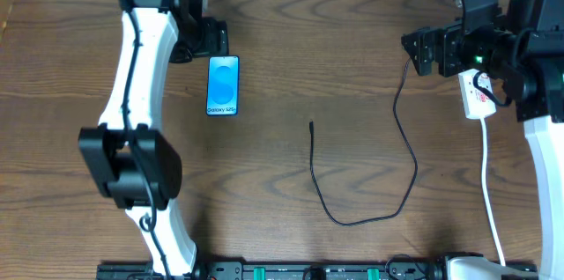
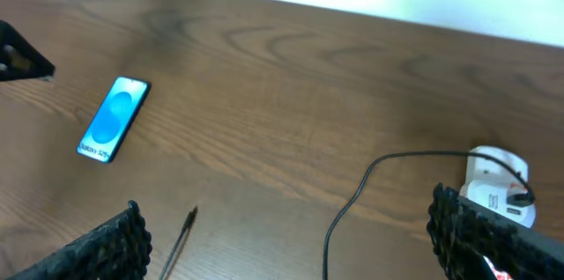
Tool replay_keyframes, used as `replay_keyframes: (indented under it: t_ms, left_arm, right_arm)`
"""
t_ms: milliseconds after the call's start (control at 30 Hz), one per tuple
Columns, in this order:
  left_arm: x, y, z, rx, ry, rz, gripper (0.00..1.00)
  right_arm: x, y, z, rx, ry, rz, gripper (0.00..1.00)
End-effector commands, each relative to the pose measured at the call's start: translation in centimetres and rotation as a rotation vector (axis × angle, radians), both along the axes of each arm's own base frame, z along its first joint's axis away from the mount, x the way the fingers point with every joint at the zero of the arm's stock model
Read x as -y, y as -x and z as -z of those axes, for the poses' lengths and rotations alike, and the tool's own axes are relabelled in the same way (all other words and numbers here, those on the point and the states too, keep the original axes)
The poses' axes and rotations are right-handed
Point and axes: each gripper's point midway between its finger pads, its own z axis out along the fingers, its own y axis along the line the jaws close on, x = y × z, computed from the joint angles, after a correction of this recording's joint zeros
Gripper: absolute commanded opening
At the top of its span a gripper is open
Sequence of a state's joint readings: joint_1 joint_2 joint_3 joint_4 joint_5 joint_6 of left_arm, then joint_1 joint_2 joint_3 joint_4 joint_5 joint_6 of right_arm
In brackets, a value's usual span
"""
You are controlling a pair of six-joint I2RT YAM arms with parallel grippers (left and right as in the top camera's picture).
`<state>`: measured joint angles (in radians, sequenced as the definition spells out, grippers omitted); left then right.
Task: Plug charger to phone and switch on socket
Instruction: 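Move the left gripper over the blue phone and lower toward it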
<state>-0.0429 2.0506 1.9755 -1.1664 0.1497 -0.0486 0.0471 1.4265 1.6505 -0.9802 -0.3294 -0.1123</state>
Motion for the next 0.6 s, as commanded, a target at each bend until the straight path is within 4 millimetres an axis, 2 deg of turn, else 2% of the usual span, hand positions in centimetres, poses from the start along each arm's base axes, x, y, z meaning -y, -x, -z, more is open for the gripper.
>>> replay_keyframes:
  t_ms: [0, 267, 433, 567]
  left_arm:
    - [0.1, -0.2, 1.8, -0.043, -0.020, 0.017, 0.87]
    - [1.4, 0.0, 6.2, -0.142, -0.054, 0.054, 0.87]
    - [1.0, -0.2, 8.2, -0.171, -0.093, 0.042, 0.86]
    - [0.1, -0.6, 8.7, -0.167, -0.140, 0.004, 0.86]
  right_arm:
    - [0.0, -0.6, 0.4, -0.016, -0.003, -0.009, 0.96]
    - [-0.1, -1.7, 2.5, -0.083, -0.014, 0.004, 0.91]
    - [-0.3, -2.4, 4.2, -0.142, -0.037, 0.026, 0.91]
    - [-1.2, -2.8, 5.8, -0.185, -0.035, 0.009, 0.91]
